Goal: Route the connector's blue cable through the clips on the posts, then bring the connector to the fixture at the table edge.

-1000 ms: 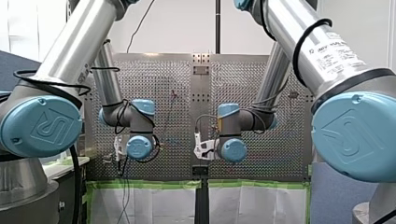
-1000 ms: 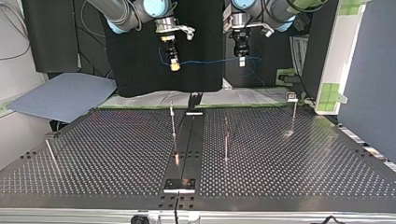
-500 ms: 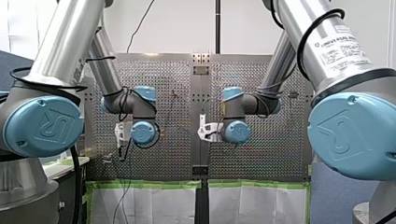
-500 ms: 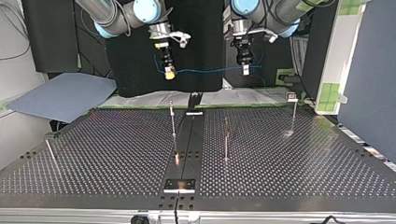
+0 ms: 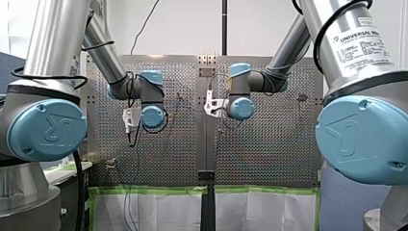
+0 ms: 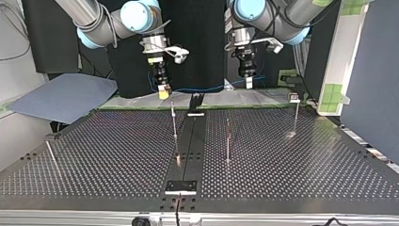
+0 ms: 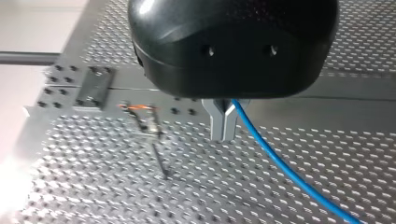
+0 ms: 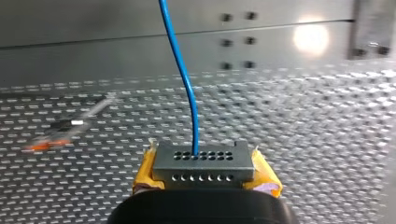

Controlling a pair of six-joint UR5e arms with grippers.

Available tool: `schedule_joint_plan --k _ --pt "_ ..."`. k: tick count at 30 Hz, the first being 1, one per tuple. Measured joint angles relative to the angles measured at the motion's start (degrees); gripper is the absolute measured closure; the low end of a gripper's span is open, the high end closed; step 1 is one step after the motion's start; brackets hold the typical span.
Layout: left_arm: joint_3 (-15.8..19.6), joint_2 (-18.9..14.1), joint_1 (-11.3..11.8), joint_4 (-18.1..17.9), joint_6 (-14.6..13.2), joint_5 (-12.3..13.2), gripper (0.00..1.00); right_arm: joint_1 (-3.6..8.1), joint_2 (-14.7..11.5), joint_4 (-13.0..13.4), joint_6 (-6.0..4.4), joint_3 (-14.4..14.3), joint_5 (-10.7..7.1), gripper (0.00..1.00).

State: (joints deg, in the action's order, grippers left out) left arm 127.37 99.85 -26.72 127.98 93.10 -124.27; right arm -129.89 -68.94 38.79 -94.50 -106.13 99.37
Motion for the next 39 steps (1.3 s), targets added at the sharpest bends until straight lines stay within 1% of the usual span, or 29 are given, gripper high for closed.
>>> schedule_joint_plan --k 9,14,18,23,26,31,39 --pt "-4.4 -4.7 1.2 4.7 0.0 4.2 1.00 1.56 -4.1 -4.1 0.06 4.1 -0.26 1.00" --pt "-7.0 -7.4 1.9 7.4 -0.3 5.4 1.00 2.51 -6.2 -6.2 0.08 5.6 -0.66 1.00" --pt "-7.8 -8.7 2.5 8.7 -0.4 5.7 1.00 3.41 -8.2 -8.2 0.09 5.9 -1.53 1.00" --pt "-7.9 -8.6 3.0 9.0 -0.4 5.8 1.00 4.07 -10.5 -10.6 0.07 5.9 -2.33 1.00" --pt "-7.9 -8.4 3.3 9.1 -0.3 5.9 1.00 4.39 -11.0 -12.3 0.02 6.0 -2.58 1.00" --pt "-7.9 -7.2 3.8 9.0 -0.1 7.0 1.00 4.72 -10.6 -13.5 0.05 6.0 -2.98 1.00" --pt "-7.9 -3.8 4.4 7.9 0.1 8.2 1.00 4.87 -8.9 -13.6 0.26 5.9 -3.09 1.00"
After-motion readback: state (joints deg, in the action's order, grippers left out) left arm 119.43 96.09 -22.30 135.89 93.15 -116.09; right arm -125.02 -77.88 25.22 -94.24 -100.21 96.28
